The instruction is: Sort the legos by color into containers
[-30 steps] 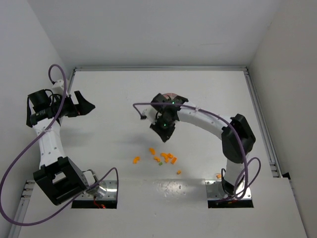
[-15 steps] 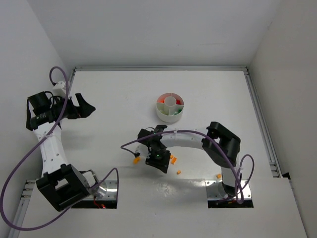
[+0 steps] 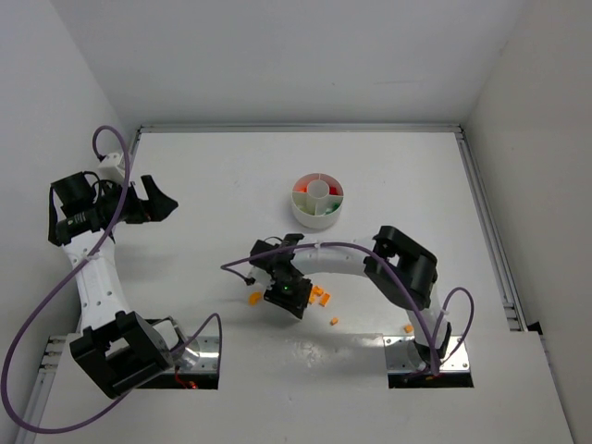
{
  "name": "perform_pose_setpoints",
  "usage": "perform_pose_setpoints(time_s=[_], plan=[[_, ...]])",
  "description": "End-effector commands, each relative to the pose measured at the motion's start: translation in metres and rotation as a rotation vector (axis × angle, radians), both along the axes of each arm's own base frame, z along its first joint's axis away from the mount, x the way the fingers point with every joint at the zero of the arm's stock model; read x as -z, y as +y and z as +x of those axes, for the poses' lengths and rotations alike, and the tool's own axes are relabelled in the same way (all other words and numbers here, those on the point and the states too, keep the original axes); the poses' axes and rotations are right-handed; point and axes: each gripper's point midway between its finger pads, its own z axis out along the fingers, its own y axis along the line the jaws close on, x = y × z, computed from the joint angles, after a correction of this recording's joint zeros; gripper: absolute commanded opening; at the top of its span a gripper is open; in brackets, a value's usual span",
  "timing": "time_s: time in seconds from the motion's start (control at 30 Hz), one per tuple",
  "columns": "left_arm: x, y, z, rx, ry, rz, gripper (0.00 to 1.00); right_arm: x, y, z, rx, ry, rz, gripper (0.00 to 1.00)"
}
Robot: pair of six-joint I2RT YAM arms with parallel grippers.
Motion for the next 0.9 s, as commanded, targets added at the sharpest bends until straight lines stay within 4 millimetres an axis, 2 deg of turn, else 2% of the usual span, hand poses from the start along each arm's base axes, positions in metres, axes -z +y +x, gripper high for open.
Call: perform_pose_setpoints(time_s=[0.0, 0.13, 0.47, 0.7, 0.87], plan=[[-0.013, 0.002, 0.0, -0.007, -0.037, 0.02, 0.99, -0.002, 0.021, 0.005, 0.055, -0.028, 0.04, 0.37], [-0.013, 0.002, 0.0, -0.007, -0.037, 0.02, 0.99, 0.012, 0.019, 0.011, 0.074, -0.051, -0.009, 0.37], [-0.013, 0.002, 0.0, -0.003, -0.04, 0.028, 0.99, 0.02, 0.018, 0.021, 0.092, -0.094, -0.055, 0.42], [-0.01, 0.003, 0.001, 0.001, -0.035, 0.031, 0.99, 0.024, 0.027, 0.029, 0.102, -0.109, -0.066, 0.42], [-0.011, 0.004, 0.003, 0.005, -0.038, 0.039, 0.99, 0.026, 0.036, 0.025, 0.081, -0.108, -0.07, 0.42]])
